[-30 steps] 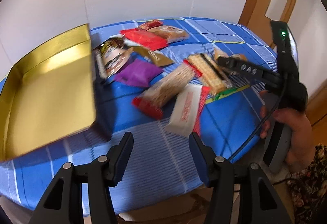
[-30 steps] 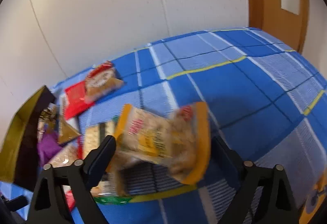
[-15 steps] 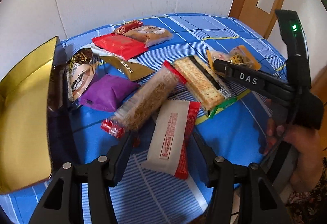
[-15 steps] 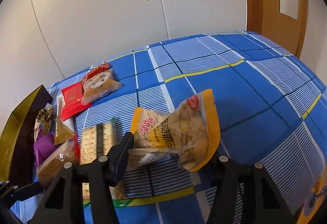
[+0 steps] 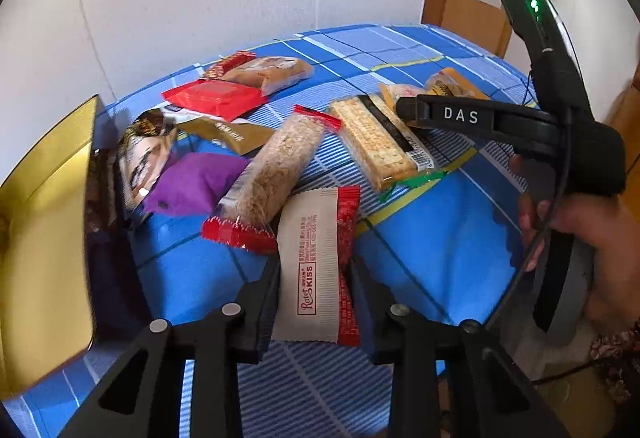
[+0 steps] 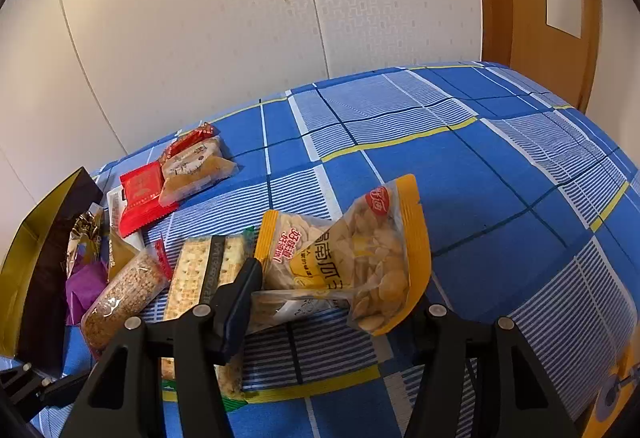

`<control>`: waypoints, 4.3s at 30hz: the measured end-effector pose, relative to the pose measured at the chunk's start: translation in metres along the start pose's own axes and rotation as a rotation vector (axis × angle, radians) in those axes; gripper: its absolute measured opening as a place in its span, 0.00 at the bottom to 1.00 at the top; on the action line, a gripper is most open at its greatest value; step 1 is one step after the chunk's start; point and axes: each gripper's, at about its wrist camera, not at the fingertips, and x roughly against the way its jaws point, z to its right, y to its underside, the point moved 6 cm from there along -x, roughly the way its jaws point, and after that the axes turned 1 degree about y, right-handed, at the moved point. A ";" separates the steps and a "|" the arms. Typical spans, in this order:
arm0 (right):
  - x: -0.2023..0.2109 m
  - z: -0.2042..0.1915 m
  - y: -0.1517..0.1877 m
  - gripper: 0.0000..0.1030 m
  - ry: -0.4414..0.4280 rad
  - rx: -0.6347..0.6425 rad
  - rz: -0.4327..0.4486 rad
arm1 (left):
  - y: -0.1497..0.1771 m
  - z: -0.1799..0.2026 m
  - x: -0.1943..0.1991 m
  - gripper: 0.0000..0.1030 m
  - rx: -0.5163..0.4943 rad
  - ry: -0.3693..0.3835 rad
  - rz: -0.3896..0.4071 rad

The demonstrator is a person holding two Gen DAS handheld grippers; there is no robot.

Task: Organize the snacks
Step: 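Carry the wafer bar into the gold tray and open the left gripper, then lower the yellow nut bag into the tray and open the right gripper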

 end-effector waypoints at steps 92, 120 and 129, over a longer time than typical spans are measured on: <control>0.083 -0.160 0.034 0.56 -0.424 0.180 0.083 | 0.106 -0.285 0.125 0.43 0.617 -0.474 0.117; 0.066 -0.281 0.075 0.57 -0.594 0.568 -0.133 | 0.097 -0.205 0.146 0.43 0.560 -0.367 0.218; 0.066 -0.273 0.067 0.60 -0.627 0.507 -0.126 | 0.099 -0.202 0.143 0.43 0.568 -0.347 0.203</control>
